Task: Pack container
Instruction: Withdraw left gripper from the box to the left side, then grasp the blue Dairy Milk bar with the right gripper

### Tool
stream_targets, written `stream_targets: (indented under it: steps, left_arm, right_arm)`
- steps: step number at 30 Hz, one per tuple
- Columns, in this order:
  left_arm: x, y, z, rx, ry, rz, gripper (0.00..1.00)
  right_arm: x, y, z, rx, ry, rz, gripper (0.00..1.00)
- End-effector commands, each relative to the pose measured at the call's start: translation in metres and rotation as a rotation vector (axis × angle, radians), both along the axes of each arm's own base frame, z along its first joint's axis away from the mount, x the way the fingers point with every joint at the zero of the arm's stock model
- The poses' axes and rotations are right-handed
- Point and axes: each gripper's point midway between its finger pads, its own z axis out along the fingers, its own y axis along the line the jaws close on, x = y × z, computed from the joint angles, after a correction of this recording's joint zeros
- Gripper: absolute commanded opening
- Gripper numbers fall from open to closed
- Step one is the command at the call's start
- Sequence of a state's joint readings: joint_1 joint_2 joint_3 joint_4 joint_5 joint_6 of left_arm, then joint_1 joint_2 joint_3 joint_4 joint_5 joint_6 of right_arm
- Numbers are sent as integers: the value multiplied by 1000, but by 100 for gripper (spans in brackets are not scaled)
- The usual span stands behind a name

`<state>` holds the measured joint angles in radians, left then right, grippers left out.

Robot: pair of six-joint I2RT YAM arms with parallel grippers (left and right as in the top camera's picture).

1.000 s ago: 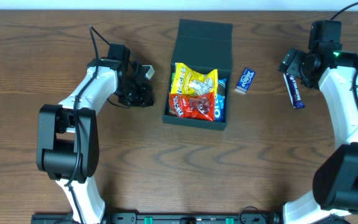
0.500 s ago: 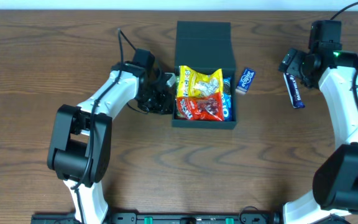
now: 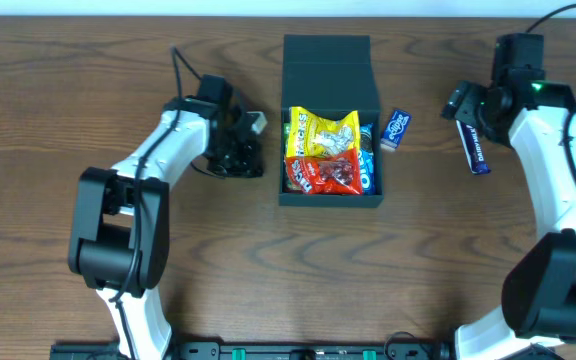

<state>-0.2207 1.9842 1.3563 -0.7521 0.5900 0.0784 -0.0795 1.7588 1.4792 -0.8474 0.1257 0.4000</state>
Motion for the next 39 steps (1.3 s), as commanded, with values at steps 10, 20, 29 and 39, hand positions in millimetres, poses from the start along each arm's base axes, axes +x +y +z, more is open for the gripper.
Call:
stream_targets:
  steps: [10,20,29,39]
  left_arm:
    - [48,26,47,44,-172,-22,6]
    - [69,33,88,102,-300,-76,6]
    - [75,32,96,99,-327,-75,6]
    - [75,32,96,97,-325,-75,6]
  right_arm:
    - [0,0,-30,-115,103,62,98]
    - [0,-30,-74,-126,203,65,92]
    - [-3,-33,-118,-100,301,207,83]
    - [-7,-29,-153,-60,361,239,74]
